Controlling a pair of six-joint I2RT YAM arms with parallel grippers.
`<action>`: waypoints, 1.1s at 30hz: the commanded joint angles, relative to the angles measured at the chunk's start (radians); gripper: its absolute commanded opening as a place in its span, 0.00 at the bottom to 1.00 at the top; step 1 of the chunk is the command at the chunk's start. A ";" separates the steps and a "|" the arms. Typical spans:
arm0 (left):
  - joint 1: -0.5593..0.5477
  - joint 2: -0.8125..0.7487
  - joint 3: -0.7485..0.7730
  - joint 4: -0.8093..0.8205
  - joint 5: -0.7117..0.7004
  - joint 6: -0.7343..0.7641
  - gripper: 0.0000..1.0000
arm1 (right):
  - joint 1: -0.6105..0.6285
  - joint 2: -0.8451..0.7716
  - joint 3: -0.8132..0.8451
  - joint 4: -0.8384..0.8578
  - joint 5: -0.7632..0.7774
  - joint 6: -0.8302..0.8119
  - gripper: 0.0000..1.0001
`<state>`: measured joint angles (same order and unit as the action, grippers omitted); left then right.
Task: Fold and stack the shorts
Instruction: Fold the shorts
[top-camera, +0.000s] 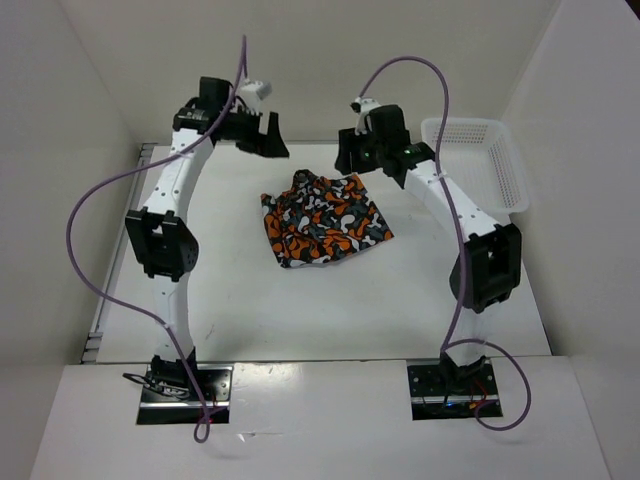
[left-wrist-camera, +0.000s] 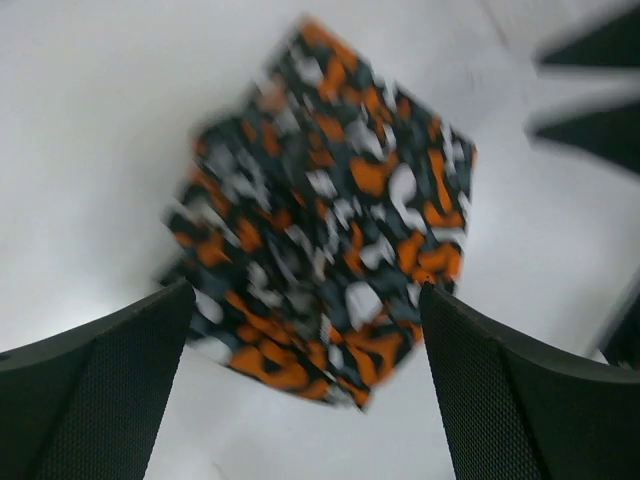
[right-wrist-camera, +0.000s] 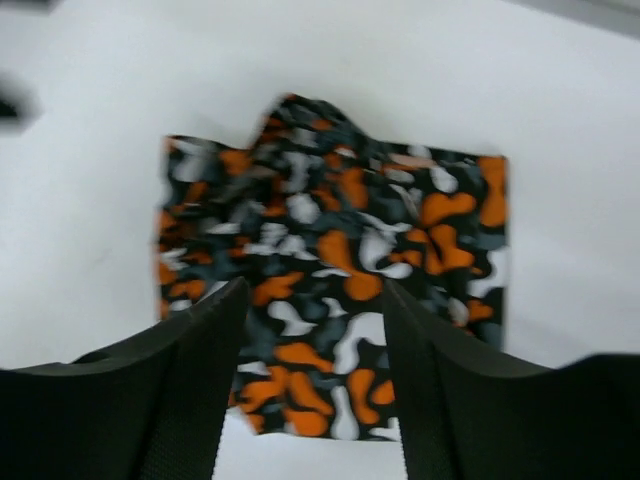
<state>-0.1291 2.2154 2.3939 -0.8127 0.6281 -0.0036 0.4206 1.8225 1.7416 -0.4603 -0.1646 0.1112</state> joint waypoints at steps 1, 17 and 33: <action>-0.061 -0.042 -0.246 -0.092 0.032 0.004 1.00 | -0.060 0.107 -0.048 0.041 -0.004 -0.062 0.58; -0.187 -0.059 -0.492 0.098 -0.257 0.004 1.00 | -0.103 0.472 0.234 -0.005 -0.279 -0.226 0.87; -0.187 -0.011 -0.526 0.168 -0.318 0.004 0.54 | -0.123 0.543 0.302 0.035 -0.233 -0.159 0.13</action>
<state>-0.3122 2.1796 1.8538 -0.6720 0.2592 -0.0063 0.3134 2.3920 1.9774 -0.4644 -0.4091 -0.0463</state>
